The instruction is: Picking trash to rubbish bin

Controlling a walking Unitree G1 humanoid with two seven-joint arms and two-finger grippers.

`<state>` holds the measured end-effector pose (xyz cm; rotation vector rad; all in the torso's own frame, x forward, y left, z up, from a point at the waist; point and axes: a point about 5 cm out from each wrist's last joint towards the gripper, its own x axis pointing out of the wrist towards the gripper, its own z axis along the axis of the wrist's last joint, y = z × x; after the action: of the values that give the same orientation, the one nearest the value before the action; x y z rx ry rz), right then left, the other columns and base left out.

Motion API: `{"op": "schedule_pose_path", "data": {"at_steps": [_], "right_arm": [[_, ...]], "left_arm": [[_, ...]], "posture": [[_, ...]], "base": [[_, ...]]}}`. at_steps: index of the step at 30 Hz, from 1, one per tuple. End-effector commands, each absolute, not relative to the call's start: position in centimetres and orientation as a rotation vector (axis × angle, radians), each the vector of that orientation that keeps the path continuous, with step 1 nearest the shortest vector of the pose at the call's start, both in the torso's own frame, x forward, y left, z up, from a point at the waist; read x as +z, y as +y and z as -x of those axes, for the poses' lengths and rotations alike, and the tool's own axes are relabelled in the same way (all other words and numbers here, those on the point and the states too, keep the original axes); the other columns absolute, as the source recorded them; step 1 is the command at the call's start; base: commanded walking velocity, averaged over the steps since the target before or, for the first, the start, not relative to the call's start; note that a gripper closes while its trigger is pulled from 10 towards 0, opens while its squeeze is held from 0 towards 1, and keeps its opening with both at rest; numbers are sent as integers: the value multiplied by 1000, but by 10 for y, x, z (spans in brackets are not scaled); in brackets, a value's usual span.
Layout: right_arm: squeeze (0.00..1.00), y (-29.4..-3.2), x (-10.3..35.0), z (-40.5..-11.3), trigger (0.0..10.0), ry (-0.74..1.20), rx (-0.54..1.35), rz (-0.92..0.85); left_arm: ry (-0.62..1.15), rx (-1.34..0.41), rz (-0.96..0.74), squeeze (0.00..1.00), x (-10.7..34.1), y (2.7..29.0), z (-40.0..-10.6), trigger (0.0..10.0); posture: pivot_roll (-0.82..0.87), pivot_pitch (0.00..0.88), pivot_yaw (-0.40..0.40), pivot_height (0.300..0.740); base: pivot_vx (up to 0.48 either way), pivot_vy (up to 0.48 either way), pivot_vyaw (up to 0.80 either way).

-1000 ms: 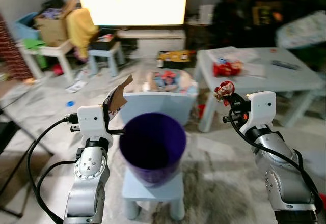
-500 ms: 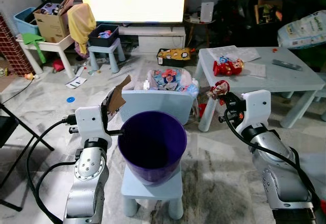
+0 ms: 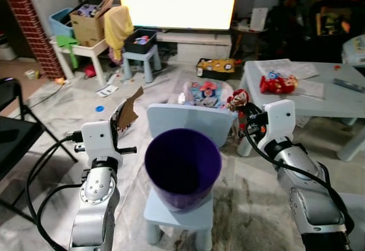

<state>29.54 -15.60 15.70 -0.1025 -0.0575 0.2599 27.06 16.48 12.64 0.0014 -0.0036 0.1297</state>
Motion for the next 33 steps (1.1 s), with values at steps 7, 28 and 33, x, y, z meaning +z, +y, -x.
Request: {"op": "schedule_pose_path", "data": {"at_steps": [7,28,33], "right_arm": [[0,-153,161,-296,1490,-71,276,105],[0,-154,162,-296,10000,-68,291,112],[0,-157,164,-292,10000,-61,298,124]], "left_arm": [[-13,139,-12,0,129,167,-270,10000],[194,72,89,0,87,158,-274,10000],[248,16,122,0,77,155,-285,10000]], "posture": [[67,9,-21,740],[54,11,-42,740],[30,29,-51,740]], "base": [[267,0,0],[0,0,0],[0,0,0]]}}
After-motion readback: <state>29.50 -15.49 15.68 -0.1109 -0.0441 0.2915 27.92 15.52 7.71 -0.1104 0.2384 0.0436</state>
